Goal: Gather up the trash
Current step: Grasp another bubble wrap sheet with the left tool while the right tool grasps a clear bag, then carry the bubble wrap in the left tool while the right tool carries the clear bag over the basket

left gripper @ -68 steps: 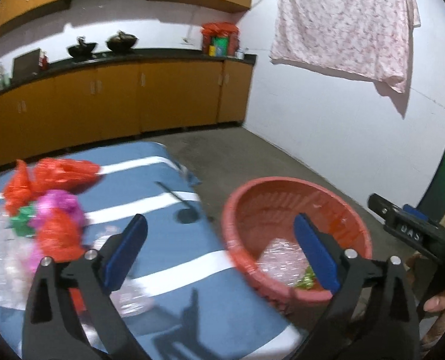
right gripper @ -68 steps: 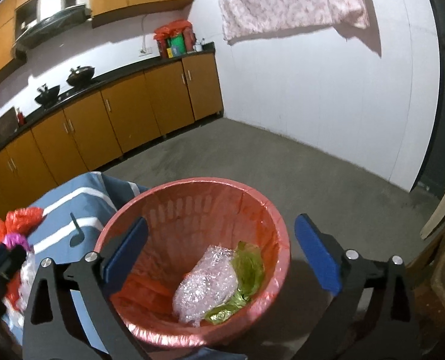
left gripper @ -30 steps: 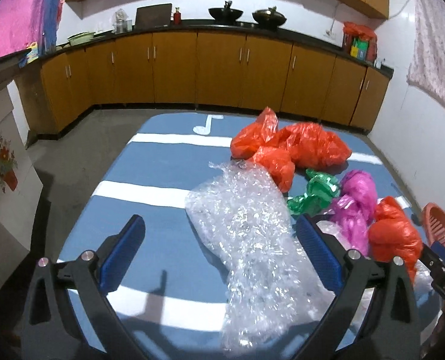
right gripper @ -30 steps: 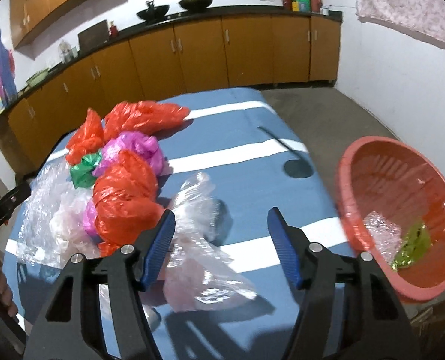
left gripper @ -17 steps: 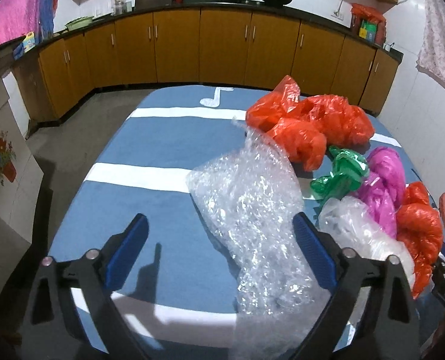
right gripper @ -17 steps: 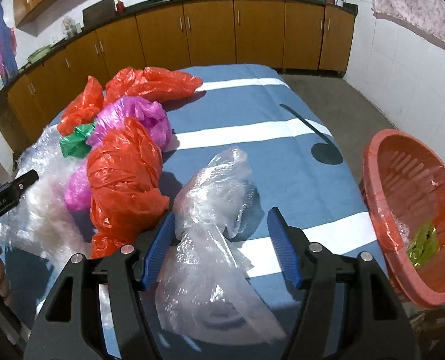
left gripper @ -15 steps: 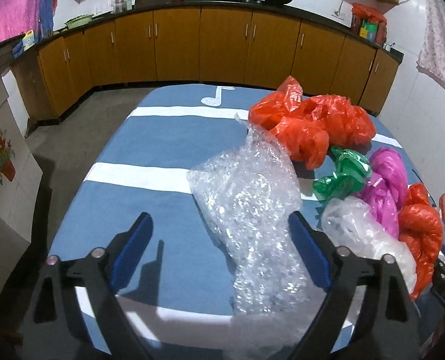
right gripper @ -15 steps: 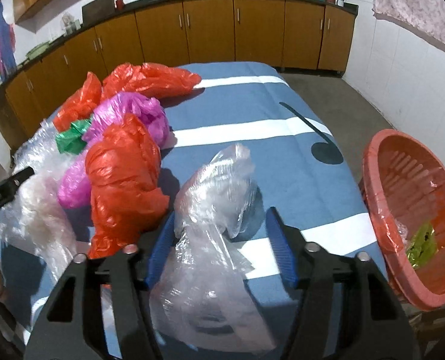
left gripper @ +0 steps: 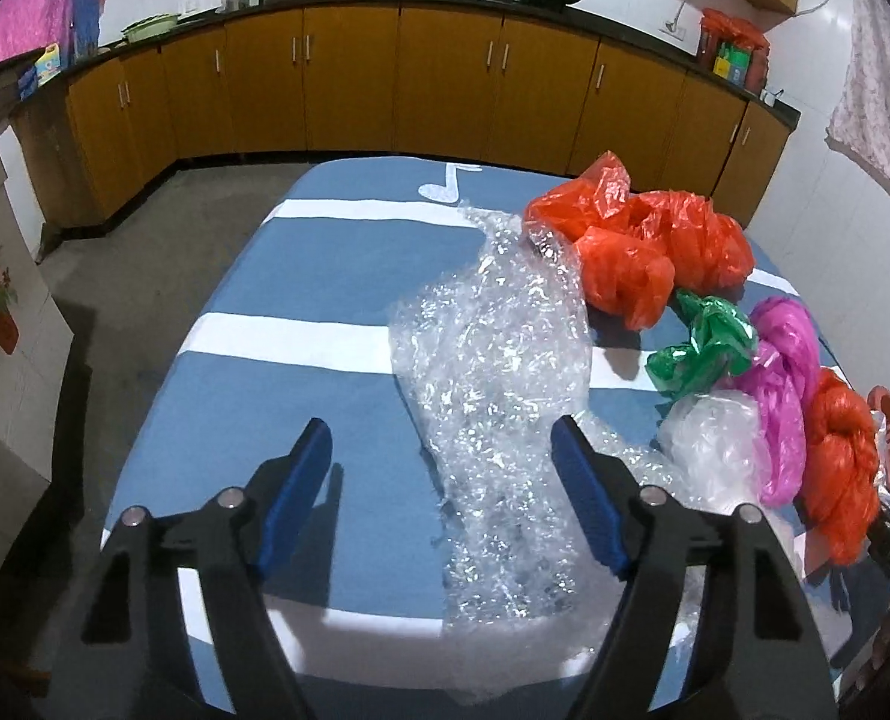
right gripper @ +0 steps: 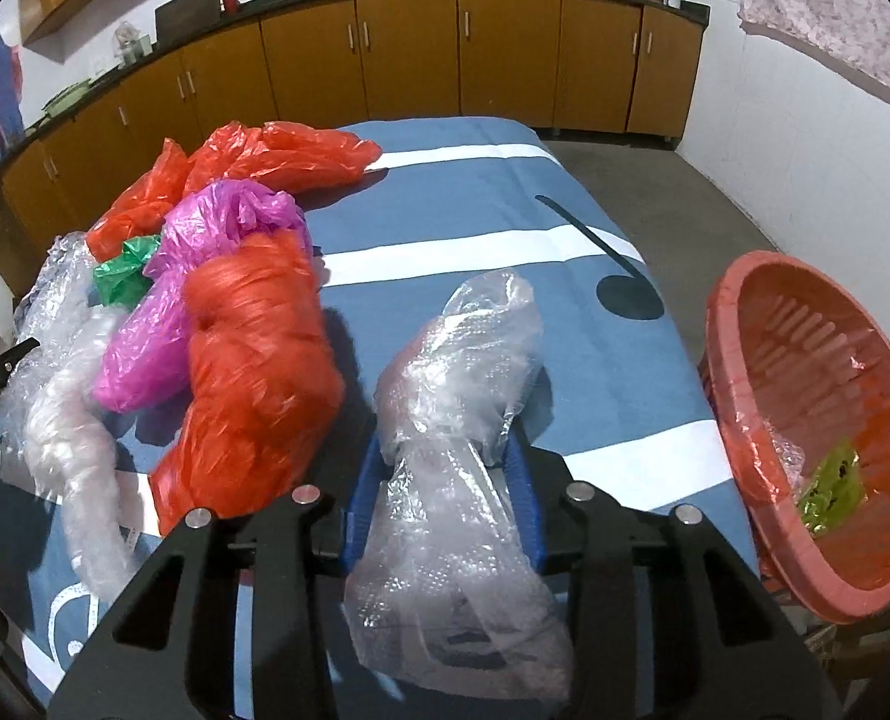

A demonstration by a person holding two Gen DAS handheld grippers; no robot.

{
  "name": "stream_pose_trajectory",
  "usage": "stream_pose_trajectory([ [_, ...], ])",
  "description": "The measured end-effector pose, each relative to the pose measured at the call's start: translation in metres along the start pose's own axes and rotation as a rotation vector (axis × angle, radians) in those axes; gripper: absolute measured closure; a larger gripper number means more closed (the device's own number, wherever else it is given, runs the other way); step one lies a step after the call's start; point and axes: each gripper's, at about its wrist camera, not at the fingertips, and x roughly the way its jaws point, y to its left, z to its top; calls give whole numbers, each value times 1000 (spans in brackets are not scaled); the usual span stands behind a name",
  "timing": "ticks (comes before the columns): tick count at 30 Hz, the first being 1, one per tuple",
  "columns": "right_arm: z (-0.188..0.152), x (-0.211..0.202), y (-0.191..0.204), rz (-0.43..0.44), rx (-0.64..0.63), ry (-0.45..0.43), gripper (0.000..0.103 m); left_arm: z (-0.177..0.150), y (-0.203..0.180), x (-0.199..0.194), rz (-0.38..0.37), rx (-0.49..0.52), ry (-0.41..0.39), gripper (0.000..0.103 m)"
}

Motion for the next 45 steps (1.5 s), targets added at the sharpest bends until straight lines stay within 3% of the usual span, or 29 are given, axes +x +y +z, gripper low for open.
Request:
stream_pose_trajectory([
  [2, -1, 0, 1, 5, 1, 4, 63, 1, -1, 1, -4, -12, 5, 20],
  [5, -2, -1, 4, 11, -11, 2, 63, 1, -4, 4, -20, -15, 13, 24],
  [9, -3, -2, 4, 8, -24, 0, 70, -2, -10, 2, -70, 16, 10, 61],
  [11, -3, -2, 3, 13, -17, -1, 71, -3, -14, 0, -76, 37, 4, 71],
  [14, -3, -1, 3, 21, -4, 1, 71, -3, -17, 1, -72, 41, 4, 67],
  [15, -2, 0, 4, 19, -4, 3, 71, -3, -16, 1, -68, 32, 5, 53],
  [17, -2, 1, 6, 15, -4, 6, 70, -2, -14, 2, -47, -2, 4, 35],
  [22, 0, 4, 7, 14, -10, 13, 69, 1, -12, 12, -74, -54, 29, 33],
  [24, 0, 4, 8, 13, -24, 15, 69, 2, -15, 14, -87, -47, 31, 40],
  [25, 0, 4, 9, 11, -30, 14, 69, 2, -18, 15, -102, -34, 29, 55],
  [28, -1, 2, 8, 10, -34, 10, 72, 2, -27, 12, -118, 13, 18, 74],
  [36, -1, -12, -6, -10, -11, -20, 73, -1, -19, -3, -114, 9, -4, 81],
  [45, 1, -38, -28, -35, 25, -70, 74, 3, -13, -36, -126, 15, -58, 82],
])
